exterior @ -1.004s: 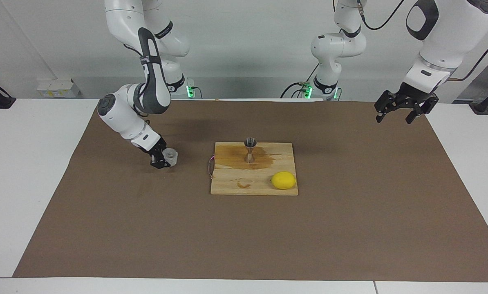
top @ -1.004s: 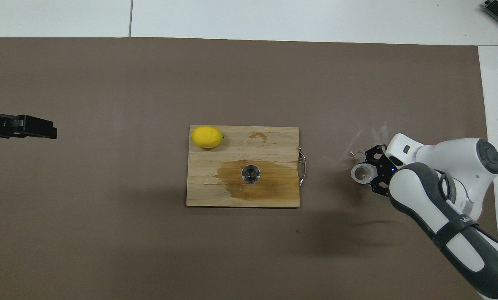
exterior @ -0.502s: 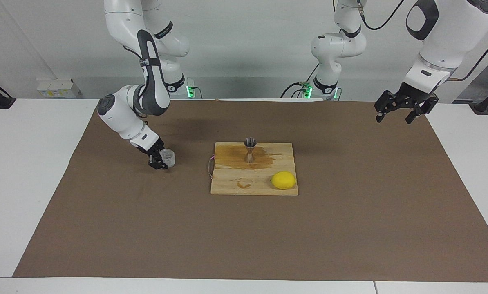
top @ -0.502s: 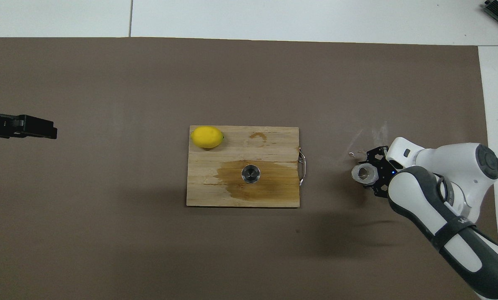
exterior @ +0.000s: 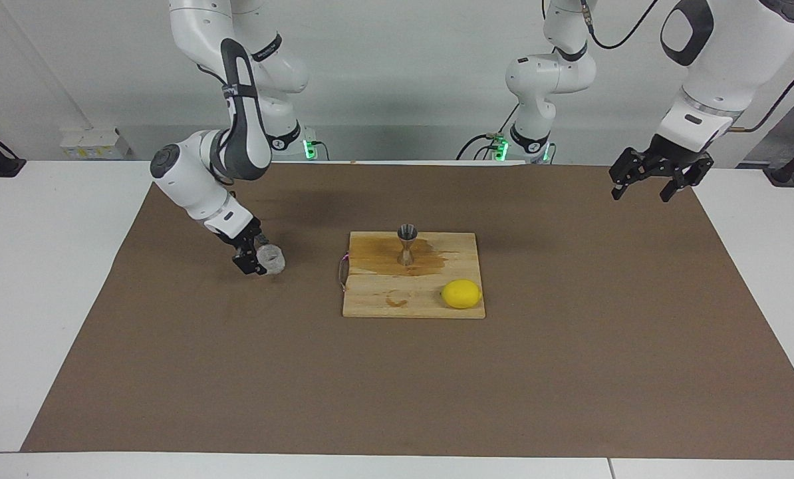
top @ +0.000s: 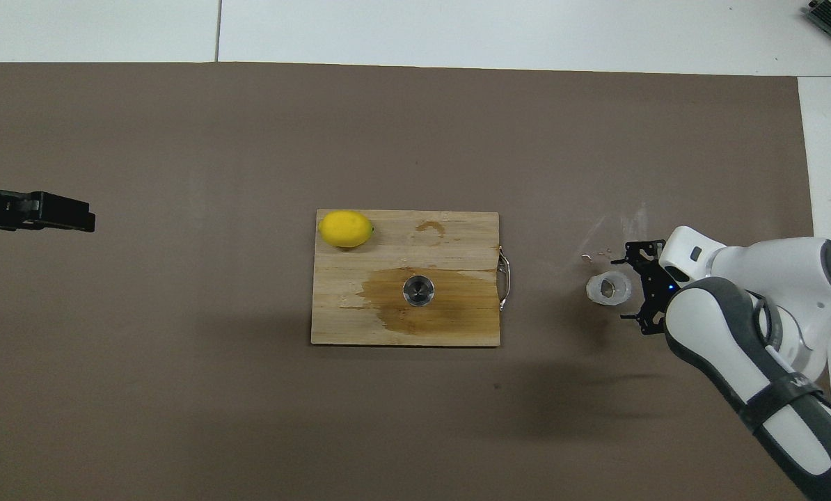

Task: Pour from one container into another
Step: 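Lower the clear cup onto the table and open the right gripper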

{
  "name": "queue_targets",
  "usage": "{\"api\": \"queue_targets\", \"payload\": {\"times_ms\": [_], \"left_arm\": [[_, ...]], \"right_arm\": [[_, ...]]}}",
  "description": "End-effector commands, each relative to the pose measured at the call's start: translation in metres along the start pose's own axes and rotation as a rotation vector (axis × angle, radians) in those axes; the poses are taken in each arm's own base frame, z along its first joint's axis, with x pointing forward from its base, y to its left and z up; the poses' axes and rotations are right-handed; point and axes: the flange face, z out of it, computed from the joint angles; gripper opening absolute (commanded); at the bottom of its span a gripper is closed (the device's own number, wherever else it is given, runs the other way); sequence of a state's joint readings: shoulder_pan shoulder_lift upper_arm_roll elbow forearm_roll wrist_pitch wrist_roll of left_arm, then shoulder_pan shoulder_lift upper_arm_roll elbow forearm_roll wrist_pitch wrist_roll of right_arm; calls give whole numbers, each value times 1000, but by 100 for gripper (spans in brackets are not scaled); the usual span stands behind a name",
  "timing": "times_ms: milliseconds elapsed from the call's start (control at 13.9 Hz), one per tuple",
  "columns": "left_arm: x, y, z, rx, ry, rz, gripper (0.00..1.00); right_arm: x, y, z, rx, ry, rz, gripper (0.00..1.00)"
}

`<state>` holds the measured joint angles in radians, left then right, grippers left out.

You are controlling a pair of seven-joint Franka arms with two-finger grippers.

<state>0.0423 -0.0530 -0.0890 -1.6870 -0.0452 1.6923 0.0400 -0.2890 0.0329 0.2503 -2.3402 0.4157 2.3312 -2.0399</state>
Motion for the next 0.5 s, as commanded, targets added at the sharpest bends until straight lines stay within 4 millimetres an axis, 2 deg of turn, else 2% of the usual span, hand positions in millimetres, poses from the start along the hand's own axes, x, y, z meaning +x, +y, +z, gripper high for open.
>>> {"api": "queue_targets", "payload": {"times_ms": [0, 215, 287, 430], "left_arm": [[-1, -3, -1, 1, 14, 4, 100], [0, -3, -1, 1, 20, 5, 100], [0, -4, -2, 1, 22, 2, 100], [0, -3, -2, 1, 22, 5, 100]], "right_arm": [[0, -7, -35, -25, 7, 55, 100], [18, -2, -76, -58, -11, 162, 100], [24, 4, -90, -52, -35, 191, 100], [46, 28, -130, -100, -102, 213, 100]]}}
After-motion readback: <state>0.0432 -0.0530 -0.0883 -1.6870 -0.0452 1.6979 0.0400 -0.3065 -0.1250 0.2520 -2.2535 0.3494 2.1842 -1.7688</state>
